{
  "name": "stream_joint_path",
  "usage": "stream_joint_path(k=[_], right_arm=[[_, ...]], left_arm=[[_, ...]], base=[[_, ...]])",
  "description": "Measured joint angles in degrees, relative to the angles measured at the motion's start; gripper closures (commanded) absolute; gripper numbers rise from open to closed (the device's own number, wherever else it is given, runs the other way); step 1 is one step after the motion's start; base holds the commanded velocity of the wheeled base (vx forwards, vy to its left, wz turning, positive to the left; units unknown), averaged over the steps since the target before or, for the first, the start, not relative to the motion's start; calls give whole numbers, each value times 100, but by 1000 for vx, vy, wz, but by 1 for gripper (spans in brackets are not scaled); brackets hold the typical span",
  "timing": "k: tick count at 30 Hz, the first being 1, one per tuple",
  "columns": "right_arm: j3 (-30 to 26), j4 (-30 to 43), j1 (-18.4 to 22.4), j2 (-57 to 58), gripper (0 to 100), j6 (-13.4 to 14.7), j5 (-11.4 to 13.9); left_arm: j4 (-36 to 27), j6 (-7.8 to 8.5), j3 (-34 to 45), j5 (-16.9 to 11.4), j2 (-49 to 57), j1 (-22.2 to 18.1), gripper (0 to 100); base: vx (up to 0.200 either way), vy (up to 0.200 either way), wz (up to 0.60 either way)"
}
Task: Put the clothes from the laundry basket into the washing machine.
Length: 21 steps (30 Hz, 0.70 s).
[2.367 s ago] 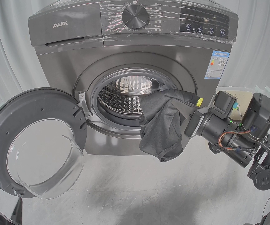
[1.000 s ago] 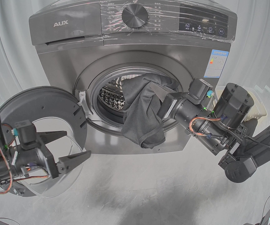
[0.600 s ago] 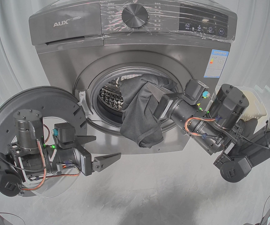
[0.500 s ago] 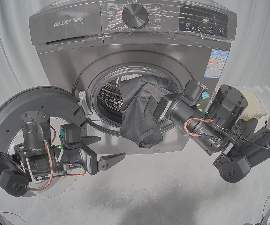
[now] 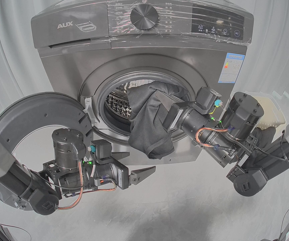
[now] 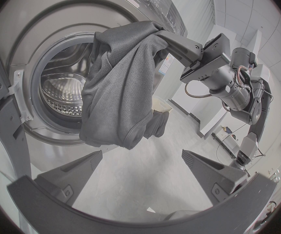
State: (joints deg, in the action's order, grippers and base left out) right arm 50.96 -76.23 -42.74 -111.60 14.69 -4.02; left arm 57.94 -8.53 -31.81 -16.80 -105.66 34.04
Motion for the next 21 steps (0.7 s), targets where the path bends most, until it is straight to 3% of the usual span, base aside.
stream_joint_path(k=[3,8,21], right_arm=[[-2,-30,-15,-17,100,0,-2],[-2,-62,-37,-57,100,0,-10],[-16,-66,-37,-107,100,-11,-11]], left_arm=[[317,-93,-60,18,-215,20,0],[616,-397,-157,51,-536,30,0],[655,-435,-282,88,-961,35,0]], base=[[0,0,0],[0,0,0],[0,0,0]])
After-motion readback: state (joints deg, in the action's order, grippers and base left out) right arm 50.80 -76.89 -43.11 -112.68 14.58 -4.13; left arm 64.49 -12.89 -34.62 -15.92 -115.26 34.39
